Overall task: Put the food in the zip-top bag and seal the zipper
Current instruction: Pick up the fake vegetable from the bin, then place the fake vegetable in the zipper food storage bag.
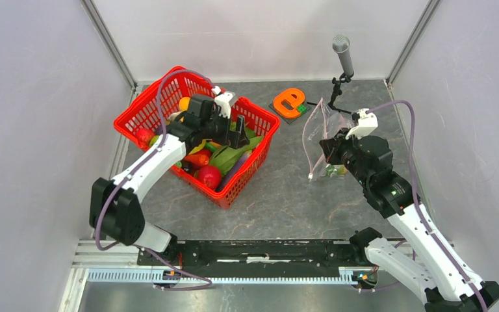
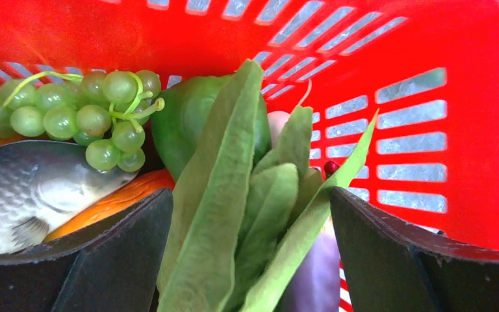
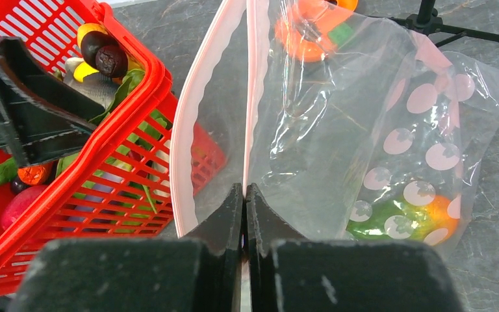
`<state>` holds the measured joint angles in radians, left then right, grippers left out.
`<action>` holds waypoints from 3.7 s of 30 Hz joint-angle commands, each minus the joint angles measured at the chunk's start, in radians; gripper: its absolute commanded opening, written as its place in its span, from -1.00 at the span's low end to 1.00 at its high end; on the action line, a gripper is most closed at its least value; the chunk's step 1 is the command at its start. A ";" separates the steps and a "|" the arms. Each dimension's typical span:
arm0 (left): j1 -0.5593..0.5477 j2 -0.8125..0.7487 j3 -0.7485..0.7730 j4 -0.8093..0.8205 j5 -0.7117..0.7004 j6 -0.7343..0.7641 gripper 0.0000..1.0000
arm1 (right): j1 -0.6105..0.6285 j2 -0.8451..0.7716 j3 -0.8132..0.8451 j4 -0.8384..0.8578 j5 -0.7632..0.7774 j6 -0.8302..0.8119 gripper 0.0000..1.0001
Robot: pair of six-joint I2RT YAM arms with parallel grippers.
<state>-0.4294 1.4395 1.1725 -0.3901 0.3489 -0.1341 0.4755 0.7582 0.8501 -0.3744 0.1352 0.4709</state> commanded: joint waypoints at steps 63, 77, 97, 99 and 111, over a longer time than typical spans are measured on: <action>-0.131 -0.214 -0.191 1.830 0.290 -0.912 -0.96 | -0.002 -0.032 -0.007 0.080 -0.055 0.052 -0.87; -0.328 -0.009 -0.086 1.915 0.248 -0.748 -0.95 | -0.001 -0.016 -0.009 0.119 -0.189 0.091 -0.89; -0.378 0.158 -0.053 1.747 0.199 -0.449 -0.95 | -0.002 -0.065 0.021 0.089 -0.192 0.093 -0.90; -0.379 0.149 -0.106 1.743 0.163 -0.415 -0.96 | -0.002 -0.079 0.025 0.100 -0.185 0.105 -0.90; -0.408 0.141 -0.133 1.642 0.111 -0.291 -0.92 | -0.002 -0.147 0.054 0.133 -0.196 0.205 -0.92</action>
<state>-0.8219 1.6169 1.0260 1.2430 0.4984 -0.5007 0.4755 0.6437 0.8749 -0.3012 -0.0700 0.6262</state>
